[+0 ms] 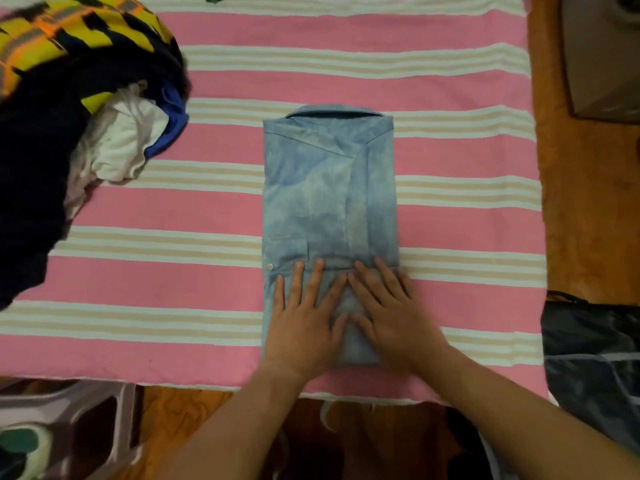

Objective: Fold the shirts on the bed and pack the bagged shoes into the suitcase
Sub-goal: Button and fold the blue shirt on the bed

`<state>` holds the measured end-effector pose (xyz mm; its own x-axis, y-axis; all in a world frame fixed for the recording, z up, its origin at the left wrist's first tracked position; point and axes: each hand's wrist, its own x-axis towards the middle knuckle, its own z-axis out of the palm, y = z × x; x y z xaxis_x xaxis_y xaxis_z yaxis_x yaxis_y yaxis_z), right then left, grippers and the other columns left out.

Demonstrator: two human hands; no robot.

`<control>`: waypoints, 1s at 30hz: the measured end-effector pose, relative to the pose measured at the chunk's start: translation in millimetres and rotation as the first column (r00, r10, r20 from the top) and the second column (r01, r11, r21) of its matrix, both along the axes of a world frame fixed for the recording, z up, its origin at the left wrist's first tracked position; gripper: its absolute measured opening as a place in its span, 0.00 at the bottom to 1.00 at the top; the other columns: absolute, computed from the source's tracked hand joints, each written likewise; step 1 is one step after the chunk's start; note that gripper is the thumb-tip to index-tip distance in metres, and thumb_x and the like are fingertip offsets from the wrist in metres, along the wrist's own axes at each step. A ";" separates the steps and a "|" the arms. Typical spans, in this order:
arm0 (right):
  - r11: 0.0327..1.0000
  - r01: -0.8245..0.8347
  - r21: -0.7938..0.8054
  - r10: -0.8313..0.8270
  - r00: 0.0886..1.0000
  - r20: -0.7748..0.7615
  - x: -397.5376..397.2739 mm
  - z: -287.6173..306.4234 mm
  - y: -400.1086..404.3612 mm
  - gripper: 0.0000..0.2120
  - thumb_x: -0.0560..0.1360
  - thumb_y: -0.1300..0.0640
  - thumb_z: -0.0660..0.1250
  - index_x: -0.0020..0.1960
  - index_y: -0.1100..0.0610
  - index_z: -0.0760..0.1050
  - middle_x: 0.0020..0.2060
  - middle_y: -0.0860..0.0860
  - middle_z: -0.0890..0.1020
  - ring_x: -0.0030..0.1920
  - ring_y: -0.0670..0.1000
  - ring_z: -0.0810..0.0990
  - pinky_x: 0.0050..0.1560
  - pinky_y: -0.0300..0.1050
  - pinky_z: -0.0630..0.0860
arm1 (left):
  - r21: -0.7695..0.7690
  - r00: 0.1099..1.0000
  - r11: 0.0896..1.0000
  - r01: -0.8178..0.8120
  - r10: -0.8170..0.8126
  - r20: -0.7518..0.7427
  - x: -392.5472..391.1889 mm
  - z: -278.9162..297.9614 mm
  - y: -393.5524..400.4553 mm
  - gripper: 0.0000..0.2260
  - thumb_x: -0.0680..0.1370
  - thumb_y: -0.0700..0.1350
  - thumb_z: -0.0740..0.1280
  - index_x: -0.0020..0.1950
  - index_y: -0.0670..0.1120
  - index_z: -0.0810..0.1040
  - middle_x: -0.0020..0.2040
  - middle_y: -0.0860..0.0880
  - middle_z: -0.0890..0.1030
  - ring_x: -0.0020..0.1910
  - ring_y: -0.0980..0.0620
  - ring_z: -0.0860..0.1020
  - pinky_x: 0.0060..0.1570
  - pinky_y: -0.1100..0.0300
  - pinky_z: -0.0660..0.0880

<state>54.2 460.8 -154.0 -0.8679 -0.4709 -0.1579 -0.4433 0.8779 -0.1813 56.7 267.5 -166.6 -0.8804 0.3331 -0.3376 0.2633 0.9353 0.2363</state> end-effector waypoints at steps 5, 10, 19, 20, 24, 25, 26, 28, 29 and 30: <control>0.992 -0.038 0.119 0.025 0.994 0.107 -6.1 -8.4 17.2 0.31 0.81 0.39 0.53 0.80 0.53 0.61 0.81 0.53 0.56 0.81 0.57 0.52 0.76 0.64 0.57 | 0.100 0.960 0.955 0.278 -0.274 -0.048 10.6 10.5 -35.1 0.33 0.80 0.65 0.59 0.83 0.55 0.55 0.84 0.44 0.47 0.82 0.40 0.44 0.77 0.35 0.51; 0.991 -0.037 0.127 0.021 0.992 0.127 -11.5 -1.8 17.1 0.32 0.81 0.39 0.54 0.80 0.53 0.61 0.80 0.54 0.57 0.81 0.58 0.53 0.75 0.65 0.58 | 0.030 0.909 0.909 0.416 -0.416 -0.009 4.9 9.1 -75.5 0.44 0.73 0.71 0.61 0.83 0.57 0.49 0.83 0.41 0.45 0.81 0.36 0.43 0.78 0.39 0.47; 0.985 -0.149 0.092 0.130 0.974 0.186 7.9 23.5 6.5 0.45 0.74 0.29 0.58 0.80 0.59 0.60 0.81 0.59 0.53 0.81 0.61 0.45 0.77 0.64 0.50 | -0.161 0.957 0.943 0.290 -0.286 0.048 14.8 31.8 -36.5 0.32 0.79 0.49 0.57 0.82 0.43 0.56 0.79 0.31 0.57 0.78 0.29 0.54 0.74 0.33 0.61; 0.971 -0.221 0.094 0.199 0.959 0.204 8.8 24.3 12.9 0.48 0.71 0.28 0.58 0.80 0.59 0.59 0.81 0.60 0.52 0.81 0.62 0.45 0.77 0.64 0.49 | -0.171 0.958 0.942 0.288 -0.285 0.044 15.7 33.1 -33.3 0.30 0.79 0.47 0.57 0.82 0.42 0.59 0.78 0.31 0.62 0.77 0.28 0.59 0.72 0.33 0.64; 0.917 -0.385 0.102 0.351 0.903 0.246 -5.9 20.0 37.5 0.53 0.66 0.32 0.66 0.82 0.52 0.49 0.81 0.61 0.47 0.80 0.64 0.42 0.78 0.65 0.49 | -0.117 0.953 0.946 0.304 -0.302 0.032 6.8 32.4 -37.6 0.44 0.62 0.43 0.80 0.76 0.43 0.71 0.72 0.31 0.71 0.70 0.29 0.71 0.64 0.36 0.74; 0.907 -0.410 0.097 0.376 0.892 0.252 -9.3 19.3 40.6 0.54 0.65 0.33 0.67 0.82 0.50 0.46 0.81 0.61 0.46 0.80 0.65 0.41 0.78 0.65 0.48 | -0.082 0.947 0.944 0.320 -0.320 0.023 6.1 32.1 -43.7 0.47 0.57 0.43 0.82 0.76 0.44 0.71 0.72 0.32 0.72 0.70 0.30 0.72 0.64 0.37 0.74; 0.890 -0.445 0.098 0.410 0.876 0.256 -12.6 19.7 43.5 0.55 0.65 0.34 0.67 0.82 0.49 0.44 0.81 0.62 0.44 0.80 0.65 0.40 0.78 0.64 0.46 | -0.037 0.941 0.941 0.337 -0.337 0.015 7.2 30.2 -52.0 0.49 0.56 0.43 0.82 0.77 0.45 0.69 0.73 0.33 0.71 0.71 0.32 0.71 0.66 0.38 0.73; 0.852 -0.514 0.098 0.479 0.842 0.248 -17.0 22.2 52.2 0.56 0.64 0.35 0.69 0.82 0.49 0.45 0.81 0.62 0.46 0.80 0.66 0.41 0.78 0.63 0.44 | 0.081 0.941 0.938 0.336 -0.339 0.020 10.0 28.2 -71.3 0.49 0.59 0.42 0.81 0.78 0.47 0.65 0.77 0.38 0.68 0.75 0.38 0.69 0.73 0.43 0.66; 0.840 -0.535 0.092 0.503 0.831 0.236 -19.0 23.4 58.2 0.55 0.64 0.35 0.70 0.82 0.49 0.47 0.81 0.62 0.48 0.80 0.66 0.45 0.78 0.62 0.46 | 0.132 0.944 0.937 0.323 -0.328 0.021 10.2 26.8 -80.0 0.48 0.61 0.41 0.81 0.78 0.48 0.65 0.77 0.41 0.68 0.76 0.41 0.68 0.74 0.46 0.63; 0.832 -0.546 0.094 0.519 0.828 0.213 -21.9 24.0 64.6 0.54 0.64 0.34 0.71 0.82 0.50 0.51 0.80 0.62 0.52 0.80 0.66 0.49 0.78 0.62 0.49 | 0.181 0.951 0.937 0.299 -0.307 0.020 10.1 25.3 -86.3 0.47 0.62 0.41 0.80 0.79 0.48 0.65 0.78 0.44 0.68 0.76 0.44 0.68 0.75 0.48 0.62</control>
<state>32.3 525.3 -130.0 -0.4408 -0.8117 -0.3832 -0.8232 0.5358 -0.1879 66.8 181.2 -141.4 -0.7129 0.6387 -0.2894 0.5122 0.7562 0.4072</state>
